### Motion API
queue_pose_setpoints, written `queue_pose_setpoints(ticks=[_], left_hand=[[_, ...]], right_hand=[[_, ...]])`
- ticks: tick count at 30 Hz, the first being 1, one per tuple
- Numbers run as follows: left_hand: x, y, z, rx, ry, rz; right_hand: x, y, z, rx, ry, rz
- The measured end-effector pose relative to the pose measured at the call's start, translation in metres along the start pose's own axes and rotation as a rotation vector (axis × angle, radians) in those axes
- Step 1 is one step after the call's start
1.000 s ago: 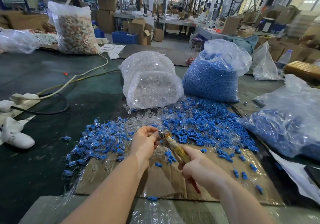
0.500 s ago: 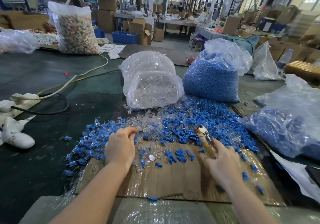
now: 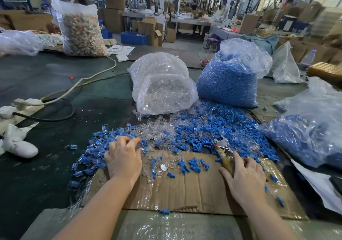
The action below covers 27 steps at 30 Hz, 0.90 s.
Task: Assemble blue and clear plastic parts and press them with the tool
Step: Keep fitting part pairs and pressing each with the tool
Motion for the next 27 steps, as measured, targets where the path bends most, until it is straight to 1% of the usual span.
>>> queue_pose_setpoints(ticks=[3, 5, 7, 9, 11, 14, 20, 24, 27], left_hand=[[0.013, -0.004, -0.008, 0.018, 0.032, -0.123], [0.024, -0.007, -0.015, 0.033, 0.07, -0.212], [0.036, -0.007, -0.021, 0.028, 0.116, -0.289], [0.049, -0.004, -0.028, -0.01, 0.169, -0.329], [0.061, 0.001, -0.035, -0.052, 0.226, -0.335], [0.073, 0.007, -0.044, -0.098, 0.271, -0.324], [0.078, 0.016, -0.052, -0.116, 0.307, -0.21], [0.075, 0.014, -0.05, -0.065, 0.289, -0.172], [0.077, 0.011, -0.048, -0.039, 0.287, -0.208]], right_hand=[[-0.003, -0.002, -0.002, -0.031, 0.023, -0.017], [-0.01, -0.008, -0.005, -0.002, 0.022, 0.018], [-0.028, -0.016, -0.01, 0.064, -0.084, 0.111], [-0.052, -0.017, -0.017, 0.072, -0.228, 0.261], [-0.073, -0.012, -0.024, 0.039, -0.318, 0.359], [-0.09, -0.006, -0.029, 0.026, -0.375, 0.392], [-0.098, 0.005, -0.031, -0.003, -0.359, 0.372], [-0.098, 0.007, -0.032, 0.004, -0.336, 0.364], [-0.098, 0.007, -0.031, 0.006, -0.336, 0.365]])
Point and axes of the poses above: each hand's wrist, its own z-axis towards the middle knuckle, its own y-axis out of the palm, x = y × z, the point moved 9 cm from there along z, towards the middle knuckle, and after that the axes turned 15 degrees about z, right-handed, at the moved point
